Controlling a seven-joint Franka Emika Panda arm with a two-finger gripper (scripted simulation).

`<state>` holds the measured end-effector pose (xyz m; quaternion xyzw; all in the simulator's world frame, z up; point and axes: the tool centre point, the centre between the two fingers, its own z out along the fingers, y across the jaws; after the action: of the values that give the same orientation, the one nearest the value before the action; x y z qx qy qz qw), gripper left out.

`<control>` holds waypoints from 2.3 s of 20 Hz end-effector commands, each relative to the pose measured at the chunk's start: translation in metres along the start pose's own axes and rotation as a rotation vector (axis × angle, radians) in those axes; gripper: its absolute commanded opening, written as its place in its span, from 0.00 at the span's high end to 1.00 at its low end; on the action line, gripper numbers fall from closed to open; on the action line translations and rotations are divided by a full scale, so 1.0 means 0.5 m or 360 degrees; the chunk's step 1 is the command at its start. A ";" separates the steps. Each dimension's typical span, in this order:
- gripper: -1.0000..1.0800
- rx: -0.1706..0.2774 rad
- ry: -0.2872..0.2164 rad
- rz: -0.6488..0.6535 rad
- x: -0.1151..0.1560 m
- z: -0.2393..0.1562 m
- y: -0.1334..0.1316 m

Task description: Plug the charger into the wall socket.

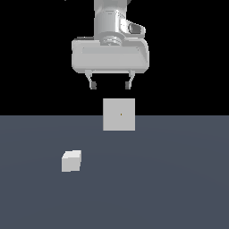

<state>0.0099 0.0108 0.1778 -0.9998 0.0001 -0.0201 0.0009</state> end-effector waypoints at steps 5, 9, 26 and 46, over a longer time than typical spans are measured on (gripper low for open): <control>0.04 0.0001 0.0006 -0.0005 -0.003 0.003 -0.002; 0.04 0.0003 0.0023 -0.0020 -0.012 0.011 -0.009; 0.04 0.0029 0.0209 -0.0182 -0.107 0.111 -0.080; 0.04 0.0054 0.0391 -0.0340 -0.188 0.223 -0.142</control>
<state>-0.0788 0.0810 0.0646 -0.9845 -0.1047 -0.1399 0.0156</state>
